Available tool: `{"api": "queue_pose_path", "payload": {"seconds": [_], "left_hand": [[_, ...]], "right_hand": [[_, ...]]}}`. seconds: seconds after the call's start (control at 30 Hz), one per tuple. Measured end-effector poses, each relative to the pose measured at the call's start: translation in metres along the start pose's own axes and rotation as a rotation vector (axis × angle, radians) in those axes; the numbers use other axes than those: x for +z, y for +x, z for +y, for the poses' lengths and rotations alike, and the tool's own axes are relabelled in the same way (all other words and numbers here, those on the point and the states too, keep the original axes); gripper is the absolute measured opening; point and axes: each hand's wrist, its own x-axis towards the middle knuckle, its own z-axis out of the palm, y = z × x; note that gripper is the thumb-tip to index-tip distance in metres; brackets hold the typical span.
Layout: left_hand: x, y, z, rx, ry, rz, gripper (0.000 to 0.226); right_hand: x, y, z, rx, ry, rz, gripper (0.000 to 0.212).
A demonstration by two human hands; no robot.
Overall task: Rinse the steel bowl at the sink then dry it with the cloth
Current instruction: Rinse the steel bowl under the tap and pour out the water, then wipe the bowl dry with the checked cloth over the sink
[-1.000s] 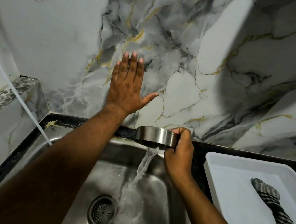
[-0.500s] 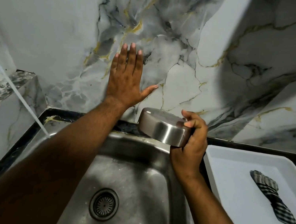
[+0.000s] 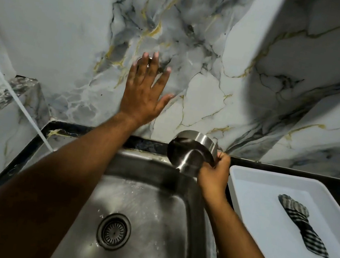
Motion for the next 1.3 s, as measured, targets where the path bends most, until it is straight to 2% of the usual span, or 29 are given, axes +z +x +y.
{"api": "queue_pose_path", "payload": {"seconds": [0.07,0.1,0.23,0.33,0.37,0.43,0.47,0.5,0.57,0.63,0.77,0.93,1.07,1.17,1.23,1.3], "left_hand": [[-0.002,-0.032,0.03,-0.041,-0.23,-0.024,0.063],[-0.003,-0.054,0.049,-0.133,-0.423,-0.086,0.062],[-0.007,-0.128,0.12,-0.722,-1.231,-0.425,0.052],[-0.004,-0.146,0.153,-0.954,-1.447,-0.439,0.04],[-0.004,-0.144,0.163,-0.999,-1.469,-0.432,0.036],[-0.004,-0.133,0.182,-1.078,-1.483,-0.456,0.03],[-0.005,-0.125,0.195,-1.141,-1.498,-0.478,0.028],[-0.006,-0.116,0.209,-1.211,-1.525,-0.5,0.027],[-0.006,-0.098,0.24,-1.311,-1.577,-0.528,0.031],[-0.003,-0.084,0.27,-1.387,-1.607,-0.552,0.031],[0.016,-0.056,0.331,-1.52,-1.623,-0.55,0.029],[0.052,-0.035,0.398,-1.538,-1.575,-0.573,0.032],[0.076,-0.036,0.435,-1.511,-1.523,-0.661,0.036],[0.088,-0.04,0.448,-1.479,-1.514,-0.676,0.035],[0.089,-0.043,0.451,-1.469,-1.498,-0.679,0.036],[0.087,-0.046,0.446,-1.463,-1.505,-0.672,0.038]], "right_hand": [[-0.012,0.001,0.005,0.254,0.069,-0.132,0.032],[-0.017,-0.001,0.006,0.332,0.102,-0.206,0.035],[-0.05,-0.014,0.006,0.391,0.12,-0.36,0.033],[-0.079,-0.019,0.013,0.442,0.112,-0.467,0.044],[-0.091,-0.018,0.016,0.483,0.143,-0.503,0.043],[-0.12,-0.01,0.024,0.513,0.204,-0.549,0.027],[-0.14,-0.002,0.029,0.48,0.182,-0.537,0.03],[-0.161,0.01,0.036,0.394,0.09,-0.496,0.043],[-0.205,0.041,0.053,0.116,-0.255,-0.372,0.066],[-0.244,0.079,0.077,-0.121,-0.597,-0.292,0.073],[-0.303,0.15,0.143,-0.209,-1.052,-0.343,0.077],[-0.328,0.191,0.216,-0.213,-1.259,-0.522,0.07],[-0.327,0.197,0.239,-0.162,-1.231,-0.58,0.078],[-0.324,0.198,0.238,-0.134,-1.163,-0.563,0.062],[-0.328,0.199,0.233,-0.08,-1.032,-0.541,0.06],[-0.333,0.203,0.218,0.024,-0.743,-0.469,0.059]]}}
